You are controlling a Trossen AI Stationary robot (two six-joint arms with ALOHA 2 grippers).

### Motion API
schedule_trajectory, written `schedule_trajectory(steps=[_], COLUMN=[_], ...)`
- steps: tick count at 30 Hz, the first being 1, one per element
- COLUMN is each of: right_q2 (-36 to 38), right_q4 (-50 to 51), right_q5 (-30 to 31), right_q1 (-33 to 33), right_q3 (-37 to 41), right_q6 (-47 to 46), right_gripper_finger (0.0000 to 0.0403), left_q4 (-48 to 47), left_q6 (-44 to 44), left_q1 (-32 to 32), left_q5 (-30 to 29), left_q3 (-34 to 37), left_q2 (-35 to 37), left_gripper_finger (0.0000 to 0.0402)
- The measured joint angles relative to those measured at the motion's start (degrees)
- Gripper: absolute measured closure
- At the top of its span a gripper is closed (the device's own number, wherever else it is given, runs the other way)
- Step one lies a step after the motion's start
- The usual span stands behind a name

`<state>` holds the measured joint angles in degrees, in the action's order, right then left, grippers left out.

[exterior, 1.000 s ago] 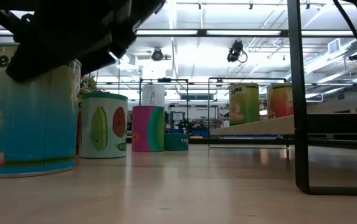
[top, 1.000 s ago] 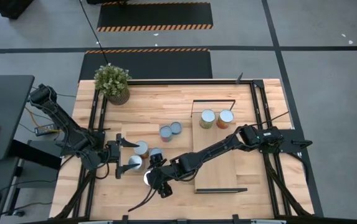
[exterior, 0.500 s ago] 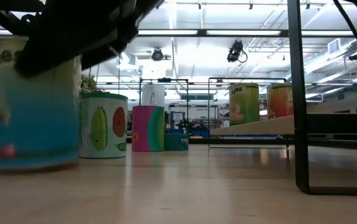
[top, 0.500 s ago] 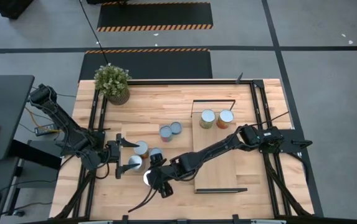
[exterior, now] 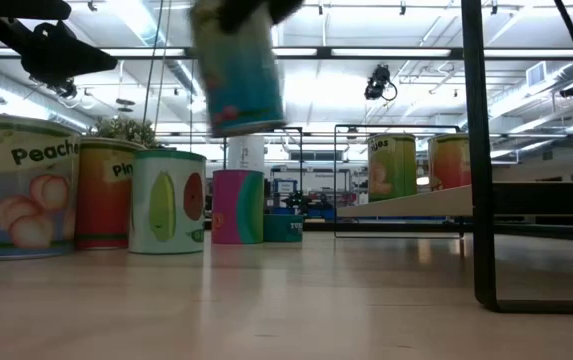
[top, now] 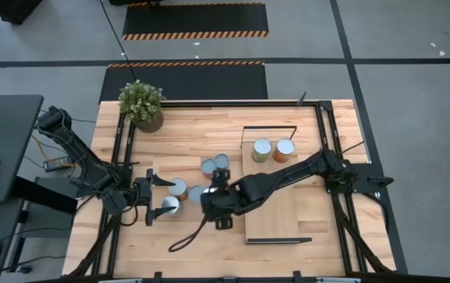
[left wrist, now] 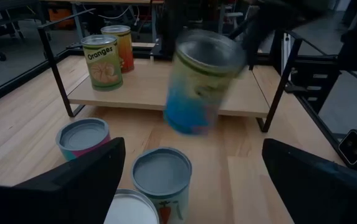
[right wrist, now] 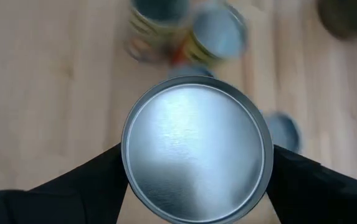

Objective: Pick and place cans onto a shelf
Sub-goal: Put the canned cherries on the shelf

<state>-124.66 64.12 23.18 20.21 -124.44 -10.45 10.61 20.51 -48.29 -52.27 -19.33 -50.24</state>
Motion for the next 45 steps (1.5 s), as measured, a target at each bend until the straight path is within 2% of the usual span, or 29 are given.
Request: schedule_trajectory(steps=[3,7,9,18,30,33,38,41,45], right_q2=[0.8,1.2,1.2,1.7,8.5,11.2,18.9,24.5,31.3], right_q4=[6.2,14.5,18.1,26.3,24.5,19.4,5.6,-3.6,-10.8], right_q5=[2.6,12.8,15.1,16.0,19.0,17.5,13.2,12.9,13.2], right_q1=[0.2,2.5,3.8,6.4,7.5,7.4,5.8,5.2,4.9], right_q3=[0.8,2.4,3.2,5.2,6.3,12.5,28.2,37.0,47.6], right_q6=[-4.7,-12.0,-15.3,-23.3,-23.7,-22.9,-21.6,-21.3,-24.1], right_gripper_finger=[0.0073,0.0073,0.0073,0.0074,0.0074,0.0074,0.0074,0.0074,0.0074], left_q4=[0.0,0.0,0.0,0.0,-0.1,-0.1,-0.2,-0.2,-0.2], left_q6=[1.4,1.4,1.4,2.5,2.9,2.9,3.0,3.3,3.3], left_q1=[0.0,0.0,0.0,0.0,0.0,0.0,0.0,0.0,0.0], left_q5=[0.0,0.0,0.0,0.0,0.0,0.0,0.0,0.0,0.0], left_q3=[0.0,0.0,0.0,0.0,0.0,0.0,0.0,0.0,0.0], left_q2=[0.0,0.0,0.0,0.0,0.0,0.0,0.0,0.0,0.0], left_gripper_finger=[0.0017,0.0017,0.0017,0.0017,0.0017,0.0017,0.0017,0.0017,0.0017])
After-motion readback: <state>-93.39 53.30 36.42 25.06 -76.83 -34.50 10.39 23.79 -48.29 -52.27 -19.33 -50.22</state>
